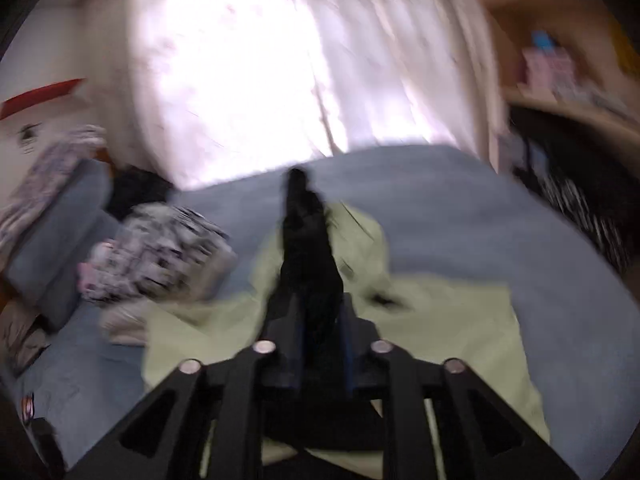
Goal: Fold large clothes
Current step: 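Grasp the jacket side edge with the left gripper while the right gripper holds the sleeves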
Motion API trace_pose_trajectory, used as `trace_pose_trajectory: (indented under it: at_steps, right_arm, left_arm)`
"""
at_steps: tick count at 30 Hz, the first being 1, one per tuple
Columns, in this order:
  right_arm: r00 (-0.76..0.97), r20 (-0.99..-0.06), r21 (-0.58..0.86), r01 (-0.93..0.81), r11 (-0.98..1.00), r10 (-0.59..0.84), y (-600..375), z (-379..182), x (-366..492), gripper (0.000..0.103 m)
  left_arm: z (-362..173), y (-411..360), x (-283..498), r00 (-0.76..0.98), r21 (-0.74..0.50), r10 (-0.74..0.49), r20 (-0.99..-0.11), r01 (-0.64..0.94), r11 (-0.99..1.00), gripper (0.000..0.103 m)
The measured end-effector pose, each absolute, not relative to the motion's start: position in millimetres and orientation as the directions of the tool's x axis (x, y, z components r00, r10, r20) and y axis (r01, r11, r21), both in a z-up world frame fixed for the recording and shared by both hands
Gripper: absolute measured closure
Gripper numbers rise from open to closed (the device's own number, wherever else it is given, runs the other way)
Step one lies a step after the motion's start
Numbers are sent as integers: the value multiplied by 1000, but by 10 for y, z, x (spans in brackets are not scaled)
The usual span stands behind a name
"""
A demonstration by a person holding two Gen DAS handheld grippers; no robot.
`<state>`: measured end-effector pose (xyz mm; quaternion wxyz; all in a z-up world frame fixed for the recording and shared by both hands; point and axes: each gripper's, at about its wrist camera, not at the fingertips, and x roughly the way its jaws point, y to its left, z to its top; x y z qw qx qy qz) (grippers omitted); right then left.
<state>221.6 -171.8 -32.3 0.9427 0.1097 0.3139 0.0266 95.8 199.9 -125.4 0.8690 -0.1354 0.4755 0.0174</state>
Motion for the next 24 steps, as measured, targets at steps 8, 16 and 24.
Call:
trace_pose_trajectory:
  at_steps: [8,16,24]
  right_arm:
    - [472,-846,366,175,914,249,-2578,-1630,2232,59]
    - [528,-764,495,109,862,371,-2817,-1502,2614,44]
    - [482,-793,479,114,871,373,-2784,-1803,3362,44]
  left_arm:
    - [-1099,2293,1503,557,-217,-101,-824,-146,965,31]
    - [-1369,2681,2590,510,-301,-195,-838,-133,944,31]
    - [-1667,2887,3203,510,-348,-246,-824,-115,930,31]
